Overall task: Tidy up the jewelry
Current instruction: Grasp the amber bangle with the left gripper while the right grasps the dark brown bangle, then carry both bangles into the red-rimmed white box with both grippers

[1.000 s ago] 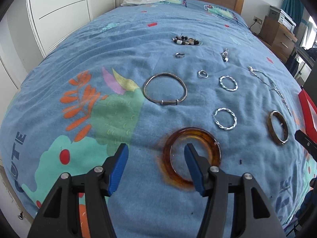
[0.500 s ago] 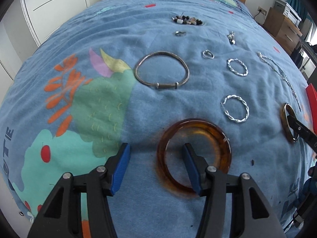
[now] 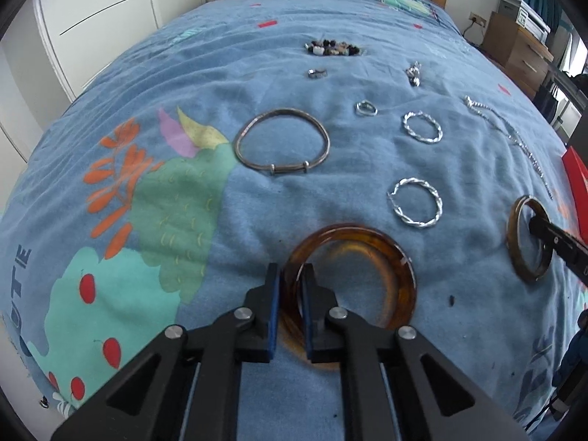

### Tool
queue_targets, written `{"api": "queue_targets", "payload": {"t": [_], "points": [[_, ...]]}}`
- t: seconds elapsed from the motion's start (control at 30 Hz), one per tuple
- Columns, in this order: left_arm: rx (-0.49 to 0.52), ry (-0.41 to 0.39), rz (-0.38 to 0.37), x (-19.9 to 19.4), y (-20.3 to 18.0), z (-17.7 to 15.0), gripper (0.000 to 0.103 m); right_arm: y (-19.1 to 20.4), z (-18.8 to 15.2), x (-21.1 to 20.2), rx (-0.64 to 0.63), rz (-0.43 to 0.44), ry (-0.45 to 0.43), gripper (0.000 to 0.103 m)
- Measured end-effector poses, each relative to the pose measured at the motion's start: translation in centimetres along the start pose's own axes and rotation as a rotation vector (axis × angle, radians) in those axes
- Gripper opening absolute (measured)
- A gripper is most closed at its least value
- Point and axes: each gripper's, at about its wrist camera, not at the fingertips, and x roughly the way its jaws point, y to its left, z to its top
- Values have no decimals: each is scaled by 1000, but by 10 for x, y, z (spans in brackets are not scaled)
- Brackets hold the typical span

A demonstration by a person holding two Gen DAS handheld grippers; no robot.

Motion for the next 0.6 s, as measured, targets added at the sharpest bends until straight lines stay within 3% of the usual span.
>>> {"api": "queue_targets", "payload": {"t": [0.6], "points": [[-9, -133, -10, -81, -2, -27, 9, 34, -12, -87, -86, 13, -106, 10]]}}
